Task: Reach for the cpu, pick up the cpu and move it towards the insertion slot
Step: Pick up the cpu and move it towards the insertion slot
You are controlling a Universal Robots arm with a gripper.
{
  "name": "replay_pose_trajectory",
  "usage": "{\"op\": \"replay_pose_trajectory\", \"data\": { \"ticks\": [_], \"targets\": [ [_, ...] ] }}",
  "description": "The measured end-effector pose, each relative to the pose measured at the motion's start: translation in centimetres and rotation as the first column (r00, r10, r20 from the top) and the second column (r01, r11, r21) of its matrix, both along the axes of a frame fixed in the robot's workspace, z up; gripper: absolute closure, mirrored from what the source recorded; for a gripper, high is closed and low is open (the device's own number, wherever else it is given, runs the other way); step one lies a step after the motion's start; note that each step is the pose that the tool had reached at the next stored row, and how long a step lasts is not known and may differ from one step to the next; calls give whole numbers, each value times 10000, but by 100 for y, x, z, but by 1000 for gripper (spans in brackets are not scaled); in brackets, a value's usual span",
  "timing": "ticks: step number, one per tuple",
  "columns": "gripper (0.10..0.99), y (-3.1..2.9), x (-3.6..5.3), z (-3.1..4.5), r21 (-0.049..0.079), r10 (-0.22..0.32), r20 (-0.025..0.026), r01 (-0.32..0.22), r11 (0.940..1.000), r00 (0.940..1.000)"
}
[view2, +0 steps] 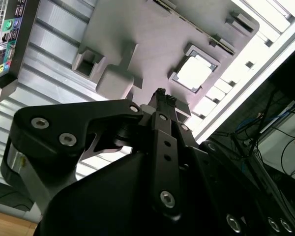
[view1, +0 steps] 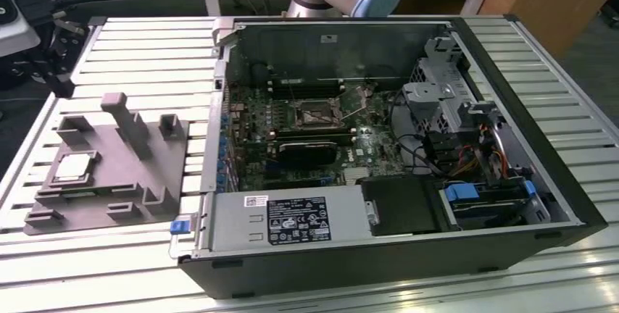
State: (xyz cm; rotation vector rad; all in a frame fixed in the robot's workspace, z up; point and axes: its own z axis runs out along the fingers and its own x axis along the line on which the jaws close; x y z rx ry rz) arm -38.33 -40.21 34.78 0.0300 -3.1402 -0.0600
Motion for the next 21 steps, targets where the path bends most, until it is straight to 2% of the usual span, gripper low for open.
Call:
{"op": "replay_pose_trajectory", "data": {
  "ticks": [10, 21],
  "targets": [
    [980, 0, -53, -145, 0, 0, 25, 0, 10000, 10000],
    [980, -3, -250, -330, 0, 0, 89, 0, 10000, 10000]
  ]
}}
